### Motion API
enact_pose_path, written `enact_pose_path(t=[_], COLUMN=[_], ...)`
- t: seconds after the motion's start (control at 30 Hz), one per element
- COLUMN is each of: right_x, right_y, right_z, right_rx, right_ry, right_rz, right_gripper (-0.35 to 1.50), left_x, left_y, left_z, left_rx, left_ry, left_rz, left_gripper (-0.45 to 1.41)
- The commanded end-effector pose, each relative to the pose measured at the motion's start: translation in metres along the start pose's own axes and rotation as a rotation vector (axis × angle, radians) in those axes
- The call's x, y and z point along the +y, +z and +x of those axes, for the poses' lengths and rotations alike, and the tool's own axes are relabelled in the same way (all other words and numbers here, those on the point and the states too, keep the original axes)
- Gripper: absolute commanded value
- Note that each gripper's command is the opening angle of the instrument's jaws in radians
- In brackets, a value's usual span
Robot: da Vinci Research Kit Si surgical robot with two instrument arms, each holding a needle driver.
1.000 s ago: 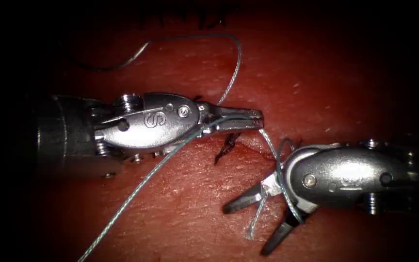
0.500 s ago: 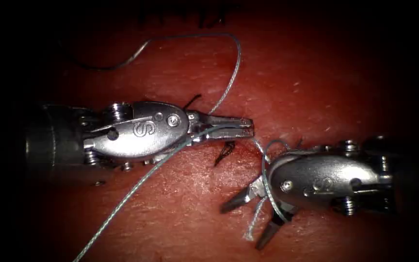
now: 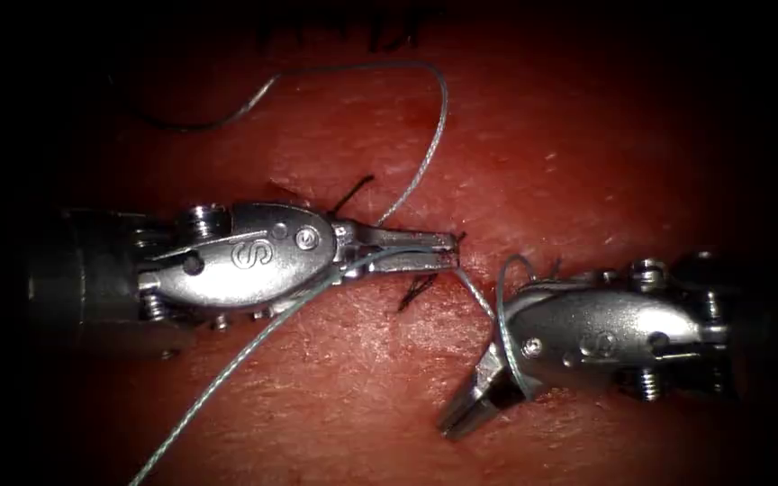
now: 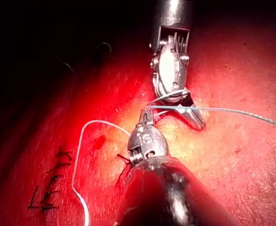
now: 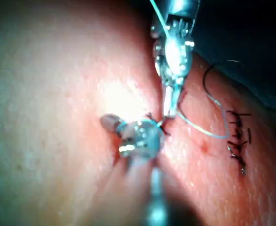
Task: Wound Closure
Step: Right hand pulls up on suture while left hand pulls down to tighten
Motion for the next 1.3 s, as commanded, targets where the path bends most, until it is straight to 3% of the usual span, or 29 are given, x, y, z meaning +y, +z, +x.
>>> enact_pose_path(t=[0.03, 0.27, 0.5, 0.8, 1.03, 1.3], right_x=[0.0004, 0.0003, -0.0007, -0.0014, -0.0014, -0.0012], right_y=[0.0007, -0.0004, -0.0047, -0.0083, -0.009, -0.0101], right_z=[-0.0001, 0.0, 0.0014, 0.0036, 0.0028, 0.0003], right_rx=[0.016, 0.117, 0.207, 0.241, 0.241, 0.225], right_ry=[-0.002, 0.011, 0.022, 0.038, 0.045, 0.061], right_rz=[-0.006, -0.057, -0.122, -0.147, -0.164, -0.194], right_gripper=[-0.35, -0.35, -0.35, -0.35, -0.35, -0.35], left_x=[0.0001, 0.002, 0.0051, 0.0087, 0.0118, 0.016], left_y=[0.0007, 0.0, -0.0021, -0.004, -0.0054, -0.0075], left_z=[-0.0003, -0.0003, -0.0005, 0.0005, 0.0013, 0.0001], left_rx=[0.001, 0.001, -0.001, 0.0, 0.002, -0.022], left_ry=[0.001, 0.003, 0.007, 0.026, 0.042, 0.061], left_rz=[-0.001, -0.008, -0.013, -0.025, -0.037, -0.048], left_gripper=[-0.45, -0.45, -0.45, -0.45, -0.45, -0.45])
